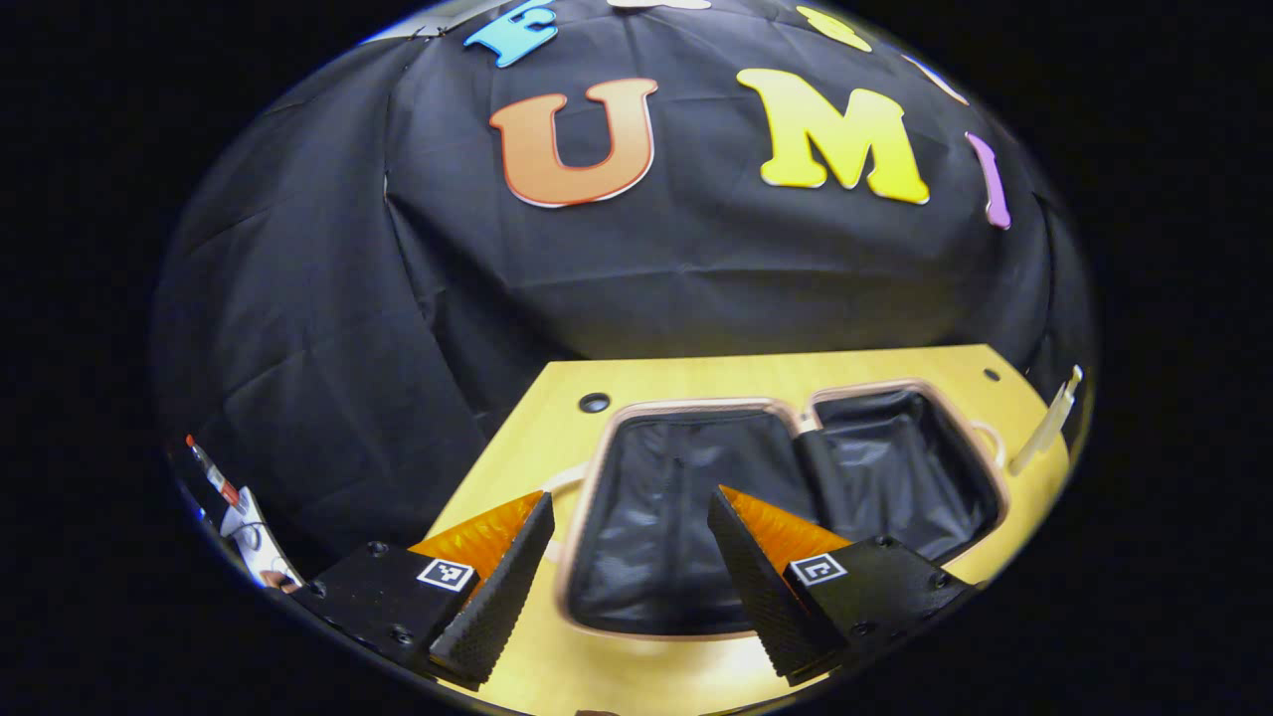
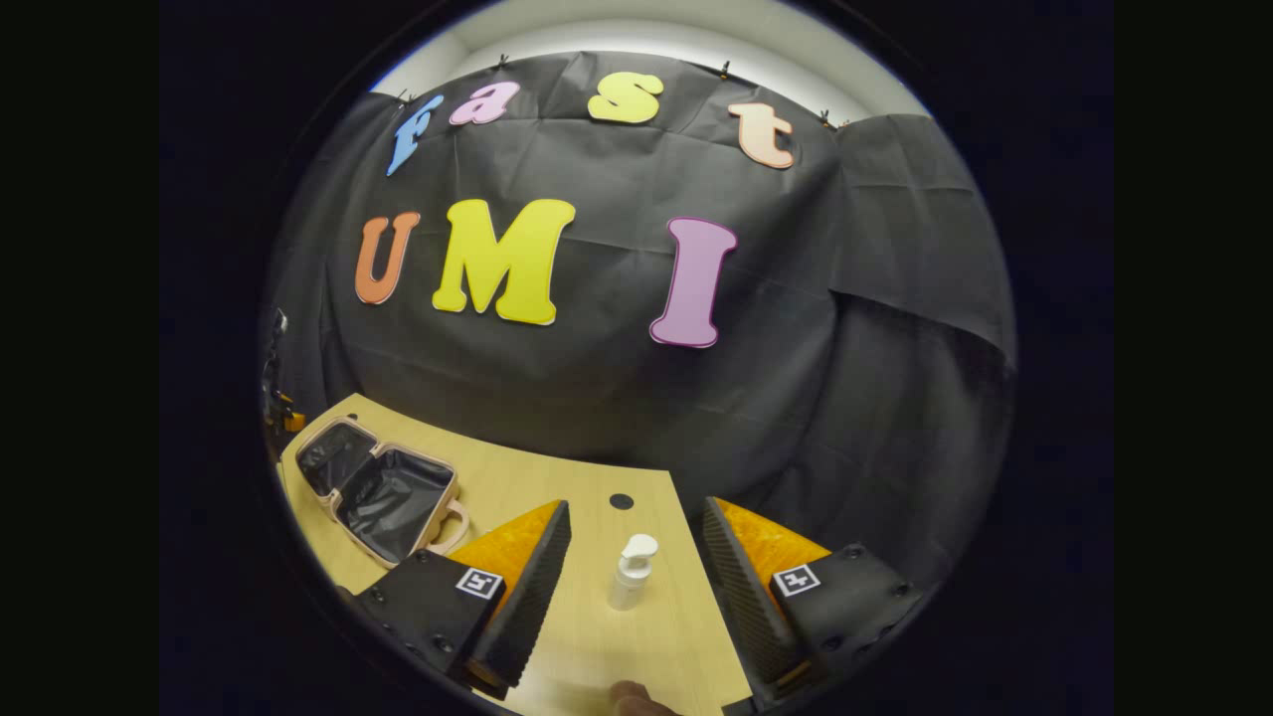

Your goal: First open the suitcase, pack the skin care products into it, and then close the suitcase.

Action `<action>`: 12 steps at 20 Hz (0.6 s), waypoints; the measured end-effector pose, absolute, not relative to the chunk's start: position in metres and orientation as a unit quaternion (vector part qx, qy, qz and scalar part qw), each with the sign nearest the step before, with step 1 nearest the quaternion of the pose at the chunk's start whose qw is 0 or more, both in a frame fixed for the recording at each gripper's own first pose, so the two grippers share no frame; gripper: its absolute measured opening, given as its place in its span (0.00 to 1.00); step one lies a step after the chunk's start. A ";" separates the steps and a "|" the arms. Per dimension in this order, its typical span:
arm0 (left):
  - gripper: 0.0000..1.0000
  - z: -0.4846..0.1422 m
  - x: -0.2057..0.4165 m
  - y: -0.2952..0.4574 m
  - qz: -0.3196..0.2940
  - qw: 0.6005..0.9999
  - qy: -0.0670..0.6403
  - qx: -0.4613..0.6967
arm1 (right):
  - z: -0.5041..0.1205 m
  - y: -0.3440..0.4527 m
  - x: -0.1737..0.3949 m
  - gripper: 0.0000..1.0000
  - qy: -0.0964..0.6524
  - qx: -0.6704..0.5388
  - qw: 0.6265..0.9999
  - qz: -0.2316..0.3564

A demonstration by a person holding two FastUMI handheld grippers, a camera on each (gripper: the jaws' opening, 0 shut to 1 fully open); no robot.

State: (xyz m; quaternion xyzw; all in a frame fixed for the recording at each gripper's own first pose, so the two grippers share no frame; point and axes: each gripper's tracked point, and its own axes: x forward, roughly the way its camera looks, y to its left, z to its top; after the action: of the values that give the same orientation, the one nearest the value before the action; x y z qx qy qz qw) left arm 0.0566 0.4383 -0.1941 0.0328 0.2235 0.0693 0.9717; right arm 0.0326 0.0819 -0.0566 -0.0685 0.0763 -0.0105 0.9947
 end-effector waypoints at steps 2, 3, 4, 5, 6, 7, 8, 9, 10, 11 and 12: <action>0.99 -0.192 0.045 0.397 0.062 0.972 0.225 0.010 | -0.058 0.071 0.032 0.80 0.068 -0.071 0.995 -0.003; 0.99 -0.194 0.038 0.374 0.056 0.972 0.226 0.000 | -0.059 0.067 0.031 0.80 0.066 -0.071 0.995 0.005; 0.99 -0.192 0.031 0.349 0.046 0.974 0.223 -0.010 | -0.061 0.064 0.028 0.80 0.066 -0.071 0.995 0.010; 0.99 -0.192 0.026 0.326 0.038 0.973 0.227 -0.016 | -0.064 0.059 0.029 0.80 0.065 -0.072 0.995 0.015; 0.99 -0.191 0.019 0.304 0.030 0.973 0.227 -0.015 | -0.067 0.054 0.028 0.80 0.066 -0.073 0.995 0.019; 0.99 -0.191 0.014 0.283 0.021 0.973 0.229 -0.011 | -0.070 0.049 0.027 0.80 0.066 -0.074 0.995 0.022; 0.99 -0.193 0.009 0.261 0.011 0.973 0.232 -0.004 | -0.073 0.044 0.026 0.80 0.067 -0.077 0.994 0.024; 0.99 -0.198 0.006 0.239 -0.002 0.971 0.240 -0.001 | -0.076 0.039 0.025 0.80 0.068 -0.080 0.994 0.025; 0.99 -0.205 0.002 0.218 -0.017 0.968 0.251 -0.003 | -0.078 0.034 0.025 0.80 0.070 -0.082 0.994 0.025; 0.99 -0.210 -0.004 0.196 -0.032 0.966 0.258 -0.008 | -0.081 0.028 0.024 0.80 0.073 -0.081 0.994 0.025; 0.99 -0.212 -0.008 0.176 -0.047 0.964 0.262 -0.010 | -0.084 0.023 0.024 0.80 0.075 -0.080 0.994 0.024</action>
State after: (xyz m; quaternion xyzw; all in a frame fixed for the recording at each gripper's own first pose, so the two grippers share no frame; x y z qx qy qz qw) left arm -0.0082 0.1760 -0.2116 -0.0104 0.2619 -0.0471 0.9639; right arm 0.0244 0.0229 -0.0835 -0.0799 0.0748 0.0241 0.9937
